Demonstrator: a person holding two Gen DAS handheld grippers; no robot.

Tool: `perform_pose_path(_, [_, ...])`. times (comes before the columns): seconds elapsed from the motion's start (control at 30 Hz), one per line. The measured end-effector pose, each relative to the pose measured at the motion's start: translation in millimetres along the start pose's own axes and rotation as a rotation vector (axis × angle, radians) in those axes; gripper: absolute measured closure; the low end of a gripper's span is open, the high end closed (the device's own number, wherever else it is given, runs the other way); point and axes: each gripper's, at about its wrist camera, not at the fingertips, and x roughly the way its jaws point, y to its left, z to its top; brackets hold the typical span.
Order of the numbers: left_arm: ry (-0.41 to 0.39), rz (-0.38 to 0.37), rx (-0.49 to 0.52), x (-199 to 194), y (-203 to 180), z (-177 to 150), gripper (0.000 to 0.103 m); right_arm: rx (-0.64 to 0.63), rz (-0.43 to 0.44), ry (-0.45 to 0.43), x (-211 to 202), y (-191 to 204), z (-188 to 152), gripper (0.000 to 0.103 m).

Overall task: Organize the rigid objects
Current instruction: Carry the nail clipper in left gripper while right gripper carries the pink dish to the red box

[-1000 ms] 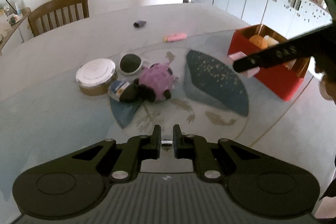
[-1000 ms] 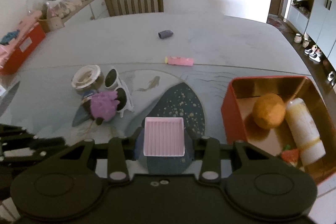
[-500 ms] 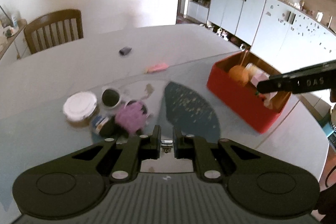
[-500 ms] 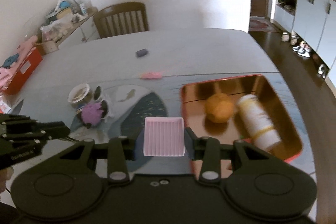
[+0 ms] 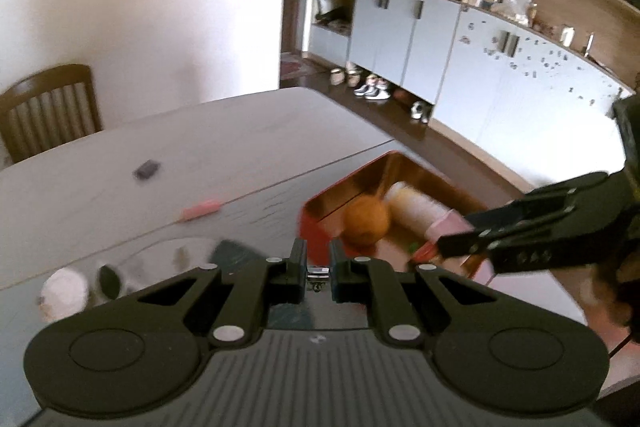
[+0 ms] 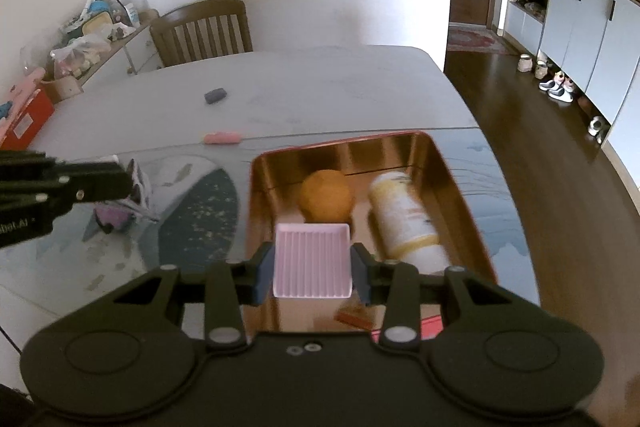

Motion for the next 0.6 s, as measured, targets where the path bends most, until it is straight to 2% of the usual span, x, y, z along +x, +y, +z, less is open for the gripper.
perform_pose_path(0.27, [0.019,-0.054,-0.005,41.5,-40.9,24.6,0.092,-0.047,0.01,0.032,11.3,-27.0,-0.3,0.063])
perform_pose_path(0.47, [0.058,-0.082,-0.035,75.2,-58.6,32.5,0.092,-0.126,0.045,0.058,18.7,-28.2,-1.0,0.063])
perform_pose_path(0.6, [0.086,-0.072,-0.046,98.1,-65.4,33.2,0.092,-0.176,0.051,0.069,24.2,-28.0,-0.8,0.063])
